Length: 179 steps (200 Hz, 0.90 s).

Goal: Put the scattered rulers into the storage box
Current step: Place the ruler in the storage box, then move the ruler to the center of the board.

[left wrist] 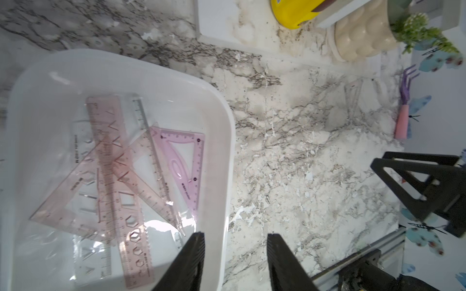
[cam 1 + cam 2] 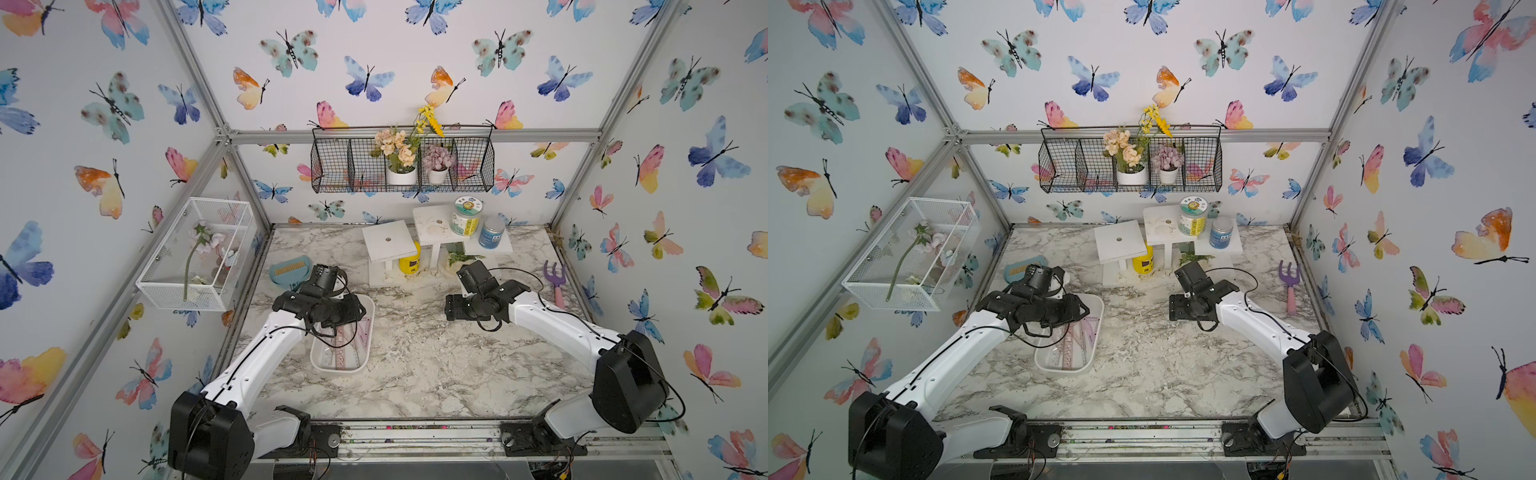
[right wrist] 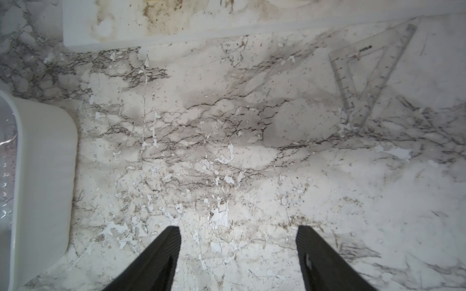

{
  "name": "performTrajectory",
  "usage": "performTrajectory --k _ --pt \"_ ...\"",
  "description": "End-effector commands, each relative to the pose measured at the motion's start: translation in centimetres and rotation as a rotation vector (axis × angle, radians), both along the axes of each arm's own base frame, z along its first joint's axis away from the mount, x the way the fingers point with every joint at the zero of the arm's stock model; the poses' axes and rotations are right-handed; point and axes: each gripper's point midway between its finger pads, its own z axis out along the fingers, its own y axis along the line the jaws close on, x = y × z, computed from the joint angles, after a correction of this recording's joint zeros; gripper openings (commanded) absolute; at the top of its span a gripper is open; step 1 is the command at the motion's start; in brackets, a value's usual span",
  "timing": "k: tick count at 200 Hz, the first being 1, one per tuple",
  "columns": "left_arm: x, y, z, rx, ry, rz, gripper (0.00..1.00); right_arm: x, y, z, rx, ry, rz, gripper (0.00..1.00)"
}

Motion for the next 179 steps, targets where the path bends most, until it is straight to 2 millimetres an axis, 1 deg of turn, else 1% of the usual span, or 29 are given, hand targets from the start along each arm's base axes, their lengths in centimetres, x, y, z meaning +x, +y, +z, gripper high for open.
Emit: performTrajectory --k 1,8,26,68,91,140,160,179 --pt "-0.7 -3.5 2.4 -0.236 0.012 -0.079 0.46 2.0 -1.6 -0.2 -0.06 -0.055 -0.06 0.81" --pt "-0.9 -3.9 2.6 -0.274 0.019 -0.088 0.46 2.6 -2.0 -0.3 -0.065 -0.066 -0.074 0.82" --pt "-1.3 -4.9 2.5 -0.355 0.044 -0.104 0.46 3.8 -2.7 -1.0 -0.071 -0.075 -0.102 0.83" --pt "-2.5 -6.0 1.8 -0.489 0.102 -0.099 0.48 6.4 -3.5 -2.8 -0.069 -0.068 -0.121 0.88" --pt "-3.1 -6.4 1.4 -0.498 0.115 -0.098 0.49 7.4 -3.9 -3.9 -0.097 -0.057 -0.127 0.89" --pt "-3.4 -6.9 1.1 -0.492 0.126 -0.108 0.49 9.1 -4.8 -5.6 -0.117 -0.056 -0.128 0.91" --pt "-3.4 -7.0 1.0 -0.49 0.129 -0.109 0.48 9.5 -4.7 -6.2 -0.126 -0.052 -0.114 0.91" --pt "-3.5 -7.0 0.8 -0.488 0.132 -0.113 0.48 10.0 -4.6 -6.3 -0.126 -0.066 -0.103 0.91"
